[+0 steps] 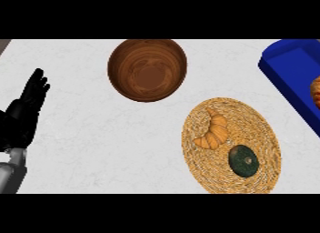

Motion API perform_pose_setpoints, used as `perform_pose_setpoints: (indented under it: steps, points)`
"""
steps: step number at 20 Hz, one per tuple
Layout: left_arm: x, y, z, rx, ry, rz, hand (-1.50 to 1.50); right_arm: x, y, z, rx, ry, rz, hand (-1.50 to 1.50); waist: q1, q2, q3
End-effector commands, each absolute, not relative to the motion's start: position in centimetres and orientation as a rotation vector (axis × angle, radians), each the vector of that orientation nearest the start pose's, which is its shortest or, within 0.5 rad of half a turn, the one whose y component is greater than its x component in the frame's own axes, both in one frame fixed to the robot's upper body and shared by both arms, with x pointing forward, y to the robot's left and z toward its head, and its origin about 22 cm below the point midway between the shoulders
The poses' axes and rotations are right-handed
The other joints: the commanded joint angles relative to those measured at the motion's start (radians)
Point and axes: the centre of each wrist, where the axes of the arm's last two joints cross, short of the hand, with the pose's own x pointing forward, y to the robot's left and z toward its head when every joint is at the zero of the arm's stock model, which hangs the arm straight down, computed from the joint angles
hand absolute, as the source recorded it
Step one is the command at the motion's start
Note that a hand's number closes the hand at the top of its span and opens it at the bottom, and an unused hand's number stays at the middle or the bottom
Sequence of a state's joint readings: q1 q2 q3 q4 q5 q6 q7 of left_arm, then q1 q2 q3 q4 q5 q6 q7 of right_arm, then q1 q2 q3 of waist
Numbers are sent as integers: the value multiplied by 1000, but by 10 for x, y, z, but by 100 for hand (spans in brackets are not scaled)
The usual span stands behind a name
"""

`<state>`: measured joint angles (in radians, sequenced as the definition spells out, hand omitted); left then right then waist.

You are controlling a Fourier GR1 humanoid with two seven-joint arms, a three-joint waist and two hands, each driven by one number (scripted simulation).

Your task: Pick the squash from the placemat and place it in the bowl

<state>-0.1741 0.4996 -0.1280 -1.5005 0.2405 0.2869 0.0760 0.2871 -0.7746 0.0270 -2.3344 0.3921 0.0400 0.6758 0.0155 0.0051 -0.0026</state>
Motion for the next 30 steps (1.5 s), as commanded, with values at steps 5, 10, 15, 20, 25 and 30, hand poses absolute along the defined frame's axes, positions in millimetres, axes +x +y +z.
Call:
perform_pose_setpoints:
  steps: [5,10,15,20,25,30]
  points:
    - [275,288,42,310,-1586,-103,0,189,-265,185,-816,-1022,919,-150,13,1,1]
    - [278,305,52,310,-1577,-74,0,216,-264,171,-707,-915,1008,-150,2,-2,2]
    - [274,302,55,331,-1574,-79,0,209,-234,139,-658,-773,1087,-150,-2,-5,2]
    - [277,303,63,353,-1578,-64,0,221,-248,123,-716,-743,1122,-150,-13,-6,3]
    - [269,318,41,324,-1567,-79,0,218,-220,134,-871,-856,1133,-150,-15,-6,2]
    - [275,309,63,331,-1593,-65,0,203,-222,103,-832,-852,1115,-150,-19,-6,3]
